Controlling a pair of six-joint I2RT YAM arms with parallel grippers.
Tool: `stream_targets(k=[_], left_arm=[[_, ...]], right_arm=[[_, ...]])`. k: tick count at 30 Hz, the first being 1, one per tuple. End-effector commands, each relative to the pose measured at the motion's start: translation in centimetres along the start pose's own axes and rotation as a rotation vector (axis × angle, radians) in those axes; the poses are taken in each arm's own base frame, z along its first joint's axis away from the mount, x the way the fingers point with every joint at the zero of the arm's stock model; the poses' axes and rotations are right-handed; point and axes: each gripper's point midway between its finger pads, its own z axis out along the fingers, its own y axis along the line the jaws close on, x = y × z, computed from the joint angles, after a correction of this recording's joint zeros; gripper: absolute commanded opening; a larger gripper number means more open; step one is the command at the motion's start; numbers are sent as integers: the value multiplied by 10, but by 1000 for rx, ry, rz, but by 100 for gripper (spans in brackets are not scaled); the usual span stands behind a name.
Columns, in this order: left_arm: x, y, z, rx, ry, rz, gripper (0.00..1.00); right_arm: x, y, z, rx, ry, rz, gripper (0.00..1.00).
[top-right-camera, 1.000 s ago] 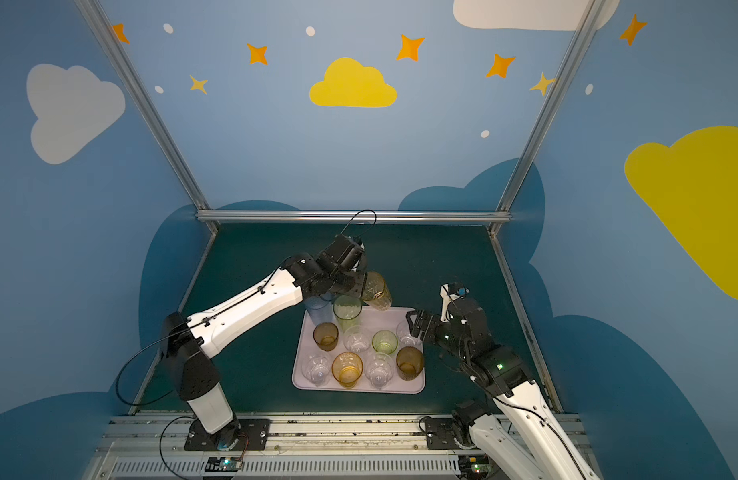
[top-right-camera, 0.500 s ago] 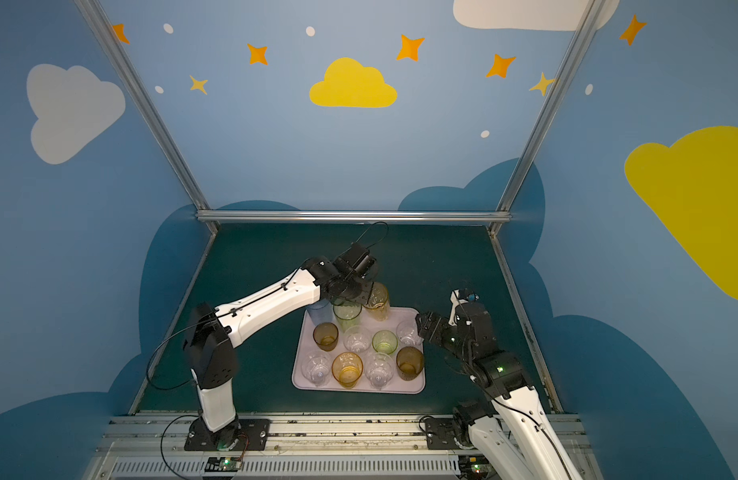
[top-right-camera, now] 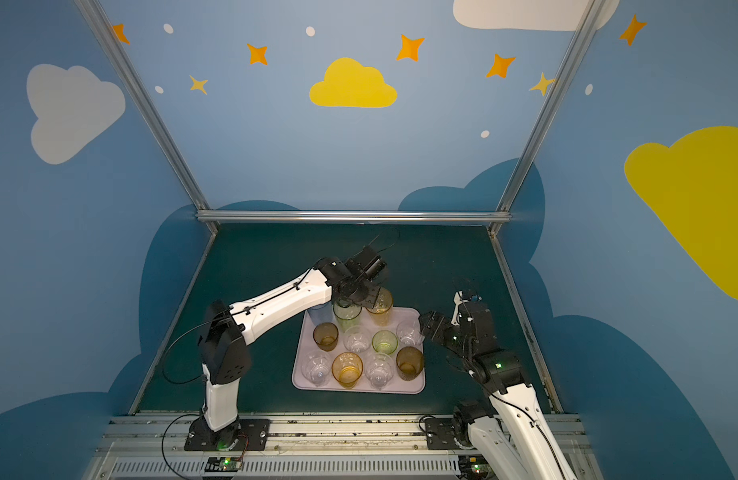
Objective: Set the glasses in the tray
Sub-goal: 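Carry the amber glass over the tray and lower it beside the green glass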
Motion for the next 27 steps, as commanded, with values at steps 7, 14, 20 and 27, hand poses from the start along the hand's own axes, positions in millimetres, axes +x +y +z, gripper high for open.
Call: stream_targets(k=[7,14,20,27], left_arm=[[8,3,12,-56,50,21,4],[6,1,10,-43,46,12,21],[-4,-3,1,-20,10,14,34],[-18,4,-19,-55,-51,9,48]], right_arm=[[-3,1,6,-19,1,5,87],[-4,2,12,-31,20,24,87],[-4,4,17,-41,36,39,87],[2,-3,21,-31,51,52,87]])
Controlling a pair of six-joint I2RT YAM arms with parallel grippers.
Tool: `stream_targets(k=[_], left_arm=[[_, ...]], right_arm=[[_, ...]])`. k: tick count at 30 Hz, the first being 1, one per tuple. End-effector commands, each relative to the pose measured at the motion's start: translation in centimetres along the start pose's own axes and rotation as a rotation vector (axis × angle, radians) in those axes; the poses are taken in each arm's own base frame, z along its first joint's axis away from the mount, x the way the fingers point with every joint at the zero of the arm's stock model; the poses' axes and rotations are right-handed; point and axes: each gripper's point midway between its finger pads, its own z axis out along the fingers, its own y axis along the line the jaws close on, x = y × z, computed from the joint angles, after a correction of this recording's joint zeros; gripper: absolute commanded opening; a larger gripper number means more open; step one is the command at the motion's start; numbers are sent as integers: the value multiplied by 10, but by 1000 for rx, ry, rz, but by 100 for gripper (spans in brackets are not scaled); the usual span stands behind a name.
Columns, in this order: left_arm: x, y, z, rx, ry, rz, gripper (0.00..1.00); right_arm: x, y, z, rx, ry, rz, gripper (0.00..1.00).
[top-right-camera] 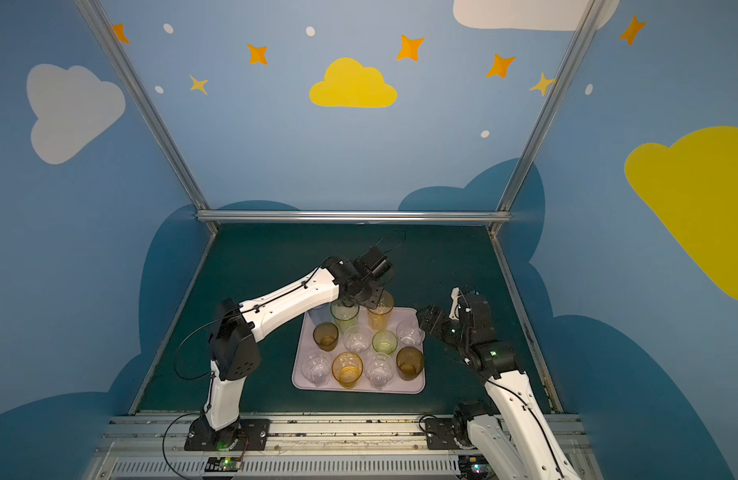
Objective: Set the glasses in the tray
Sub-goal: 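Carry the amber glass over the tray and lower it beside the green glass, then open the left gripper and raise it off the amber glass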
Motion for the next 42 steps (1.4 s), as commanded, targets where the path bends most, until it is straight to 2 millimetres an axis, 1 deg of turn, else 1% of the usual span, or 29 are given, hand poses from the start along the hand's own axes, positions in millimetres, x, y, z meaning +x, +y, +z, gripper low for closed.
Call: stream_targets(k=[1,2,4,5,6,7,8,9,12,15,16,20,22,24,27,29,30,32,34,36,37,39,40,42], left_arm=[[-14,8,-26,-24,-62,-3,48],[-17,10,-31,-29,-77,-4,50],[-23,14,-38,-48,-107,-6,59],[-25,17,-41,-61,-122,-6,67],[-29,22,-45,-80,-141,-9,80],[-33,25,-50,-93,-159,-11,89],[-36,28,-54,-105,-176,-8,96],[-40,32,-59,-114,-198,-12,100],[-50,42,-77,-121,-257,-30,100],[-55,55,-93,-130,-312,-58,100],[-56,60,-96,-135,-322,-67,100],[-52,85,-113,-138,-372,-131,100],[-47,98,-121,-130,-397,-171,100],[-39,116,-131,-133,-442,-211,100],[-26,151,-146,-171,-522,-269,100],[-11,182,-160,-211,-595,-321,100],[-5,198,-163,-246,-631,-334,100],[10,238,-169,-383,-769,-376,100],[26,269,-173,-478,-880,-434,100],[43,294,-169,-514,-930,-484,100],[52,306,-164,-534,-938,-504,100],[69,328,-153,-585,-920,-538,100],[76,337,-145,-605,-903,-529,100],[86,348,-119,-603,-879,-481,100]], right_arm=[[6,-6,5,3,16,17,87],[6,-5,5,0,17,17,87],[7,-6,5,0,19,21,87],[6,-6,5,3,18,21,87],[6,-8,6,8,18,22,87],[6,-8,5,12,17,22,87],[5,-8,4,13,17,18,87],[4,-8,3,16,15,13,87],[1,-10,1,32,2,12,87],[0,-14,2,46,1,29,87],[-9,-6,-3,31,-19,25,87],[-17,-4,-3,39,-22,27,87],[-23,-3,-4,53,-32,16,87],[-33,-3,-8,79,-60,1,87],[-48,-7,-11,131,-110,-16,87],[-59,-11,-14,173,-153,-31,87],[-63,-14,-16,192,-173,-37,87],[-72,-22,-18,237,-231,-52,87],[-83,-31,-19,275,-310,-67,87],[-96,-40,-22,316,-404,-87,87],[-102,-43,-24,327,-451,-89,87],[-113,-40,-28,315,-527,-115,87],[-113,-44,-25,317,-548,-131,87],[-120,-43,-29,322,-587,-155,87]])
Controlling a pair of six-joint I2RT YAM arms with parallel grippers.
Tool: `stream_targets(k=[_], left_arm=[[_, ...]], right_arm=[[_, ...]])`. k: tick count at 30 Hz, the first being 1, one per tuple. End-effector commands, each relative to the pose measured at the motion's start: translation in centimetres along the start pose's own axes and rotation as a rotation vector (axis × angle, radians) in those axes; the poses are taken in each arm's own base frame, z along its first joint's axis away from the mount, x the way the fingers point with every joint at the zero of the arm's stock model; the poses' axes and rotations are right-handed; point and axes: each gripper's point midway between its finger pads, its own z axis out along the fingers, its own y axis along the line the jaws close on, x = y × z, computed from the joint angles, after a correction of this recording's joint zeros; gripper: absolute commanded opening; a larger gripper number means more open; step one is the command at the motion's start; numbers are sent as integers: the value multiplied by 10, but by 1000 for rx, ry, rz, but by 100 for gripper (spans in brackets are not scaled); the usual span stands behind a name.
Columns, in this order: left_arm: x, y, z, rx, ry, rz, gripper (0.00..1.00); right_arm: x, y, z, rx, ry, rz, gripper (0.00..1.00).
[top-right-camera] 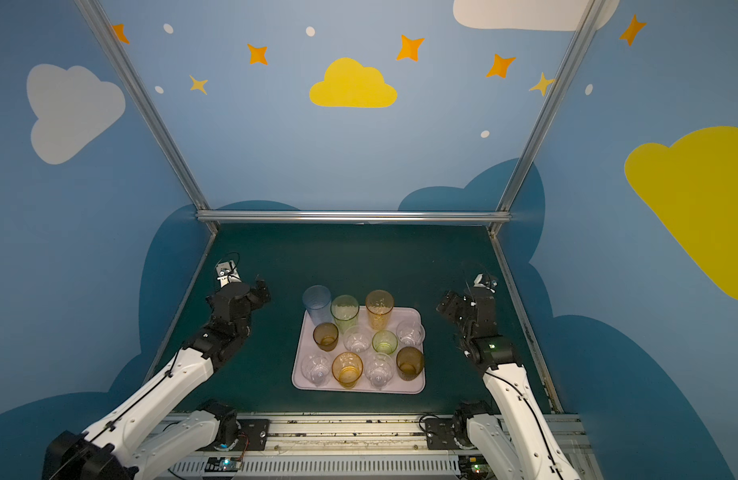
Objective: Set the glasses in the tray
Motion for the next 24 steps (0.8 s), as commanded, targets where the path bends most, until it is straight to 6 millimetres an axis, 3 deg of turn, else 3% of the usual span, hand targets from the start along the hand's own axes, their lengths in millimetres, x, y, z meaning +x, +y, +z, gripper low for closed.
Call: stream_targets(k=[1,7,10,14,16,20,24], left_arm=[[-6,10,20,16,-109,-43,100],[32,27,55,1,14,-100,100],[50,24,63,12,81,-69,100],[63,18,72,48,91,-48,100],[70,15,79,56,97,-26,100],[81,13,93,75,103,-29,100],[91,0,97,171,135,-16,100]], right_arm=[[-39,-1,-5,22,-189,-45,87],[-57,-24,-9,126,-348,-73,87],[-51,-31,-3,128,-364,-61,87],[-42,-44,8,159,-358,-73,87],[-43,-58,9,213,-380,-45,87],[-47,-68,18,205,-423,-9,87],[-38,-82,27,258,-383,-4,89]])
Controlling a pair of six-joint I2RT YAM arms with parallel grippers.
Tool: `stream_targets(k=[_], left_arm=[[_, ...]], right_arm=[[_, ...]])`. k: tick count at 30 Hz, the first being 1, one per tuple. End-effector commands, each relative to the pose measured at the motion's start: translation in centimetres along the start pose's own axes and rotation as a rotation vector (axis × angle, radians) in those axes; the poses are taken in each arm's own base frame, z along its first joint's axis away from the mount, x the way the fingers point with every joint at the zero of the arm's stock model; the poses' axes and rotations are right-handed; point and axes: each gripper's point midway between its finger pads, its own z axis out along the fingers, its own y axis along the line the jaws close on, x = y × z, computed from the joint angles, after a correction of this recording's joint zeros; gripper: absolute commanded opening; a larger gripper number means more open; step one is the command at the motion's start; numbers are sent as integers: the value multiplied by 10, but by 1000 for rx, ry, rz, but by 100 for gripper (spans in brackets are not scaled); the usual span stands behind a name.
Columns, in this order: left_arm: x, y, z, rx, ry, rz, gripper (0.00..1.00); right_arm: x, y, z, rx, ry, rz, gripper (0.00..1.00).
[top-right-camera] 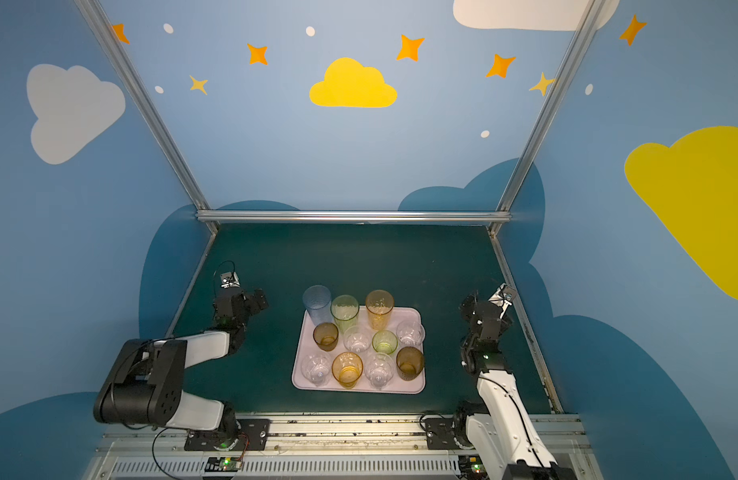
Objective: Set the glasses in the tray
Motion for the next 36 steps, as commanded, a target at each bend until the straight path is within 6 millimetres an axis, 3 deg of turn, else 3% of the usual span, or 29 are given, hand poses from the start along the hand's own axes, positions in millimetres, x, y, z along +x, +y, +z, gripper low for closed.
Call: stream_targets(k=[1,6,18,25,32,36], left_arm=[[-7,-17,6,100,-22,22,100],[-3,-17,4,120,-25,26,100],[-3,-18,4,129,-28,29,100],[-2,-18,5,128,-25,27,100],[-3,-19,4,129,-27,29,100],[-3,-19,4,128,-27,28,100]], right_arm=[[-6,-4,5,13,-51,18,89],[10,-12,15,39,-26,24,89],[49,-5,38,21,119,-58,89],[66,12,62,-7,186,-108,89],[65,54,79,-73,175,-312,89],[72,67,90,-44,190,-397,89]])
